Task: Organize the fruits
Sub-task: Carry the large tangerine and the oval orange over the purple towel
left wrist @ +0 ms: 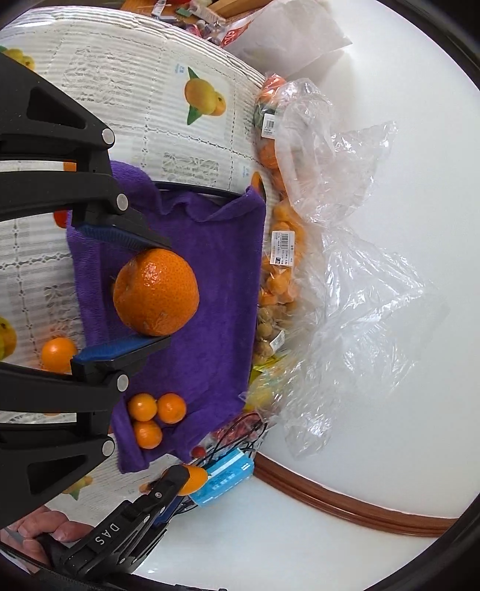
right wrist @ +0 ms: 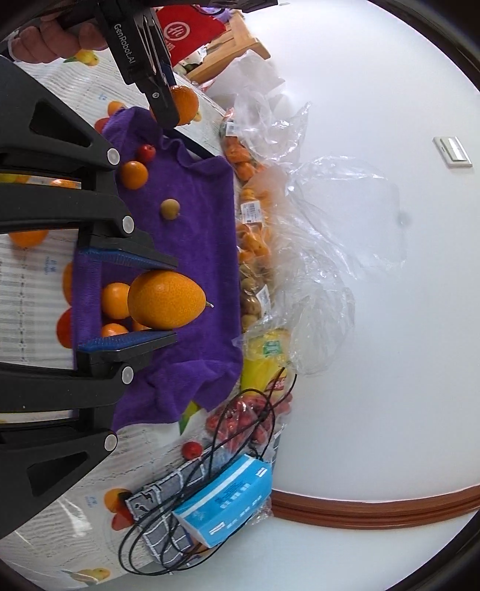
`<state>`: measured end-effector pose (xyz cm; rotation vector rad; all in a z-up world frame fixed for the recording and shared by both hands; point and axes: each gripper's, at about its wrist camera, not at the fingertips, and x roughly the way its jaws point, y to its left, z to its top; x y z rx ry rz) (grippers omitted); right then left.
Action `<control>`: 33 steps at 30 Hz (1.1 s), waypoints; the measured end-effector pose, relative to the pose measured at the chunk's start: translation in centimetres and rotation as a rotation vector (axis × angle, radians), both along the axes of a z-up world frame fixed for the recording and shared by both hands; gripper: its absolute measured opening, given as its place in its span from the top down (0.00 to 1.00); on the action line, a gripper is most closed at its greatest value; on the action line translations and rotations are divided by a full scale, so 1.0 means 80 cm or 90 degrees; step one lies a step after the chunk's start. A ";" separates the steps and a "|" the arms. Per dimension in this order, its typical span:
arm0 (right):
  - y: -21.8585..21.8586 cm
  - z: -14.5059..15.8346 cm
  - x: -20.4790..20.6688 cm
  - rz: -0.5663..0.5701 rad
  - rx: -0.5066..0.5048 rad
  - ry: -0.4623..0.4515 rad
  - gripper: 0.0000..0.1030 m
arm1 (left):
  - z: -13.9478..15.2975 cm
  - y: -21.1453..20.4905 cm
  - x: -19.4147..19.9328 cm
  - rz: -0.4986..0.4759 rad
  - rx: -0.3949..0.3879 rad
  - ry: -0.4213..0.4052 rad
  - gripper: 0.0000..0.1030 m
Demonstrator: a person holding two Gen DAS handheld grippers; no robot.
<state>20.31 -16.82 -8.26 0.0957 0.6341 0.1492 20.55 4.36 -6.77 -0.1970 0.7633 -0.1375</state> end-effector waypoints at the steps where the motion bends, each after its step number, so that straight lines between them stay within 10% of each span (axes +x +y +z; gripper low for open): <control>1: 0.001 0.001 0.005 0.000 -0.001 -0.001 0.69 | 0.000 0.001 0.006 0.002 -0.001 0.004 0.60; 33: -0.011 -0.052 0.081 -0.014 0.014 0.037 0.69 | -0.048 0.032 0.069 0.050 -0.020 0.045 0.59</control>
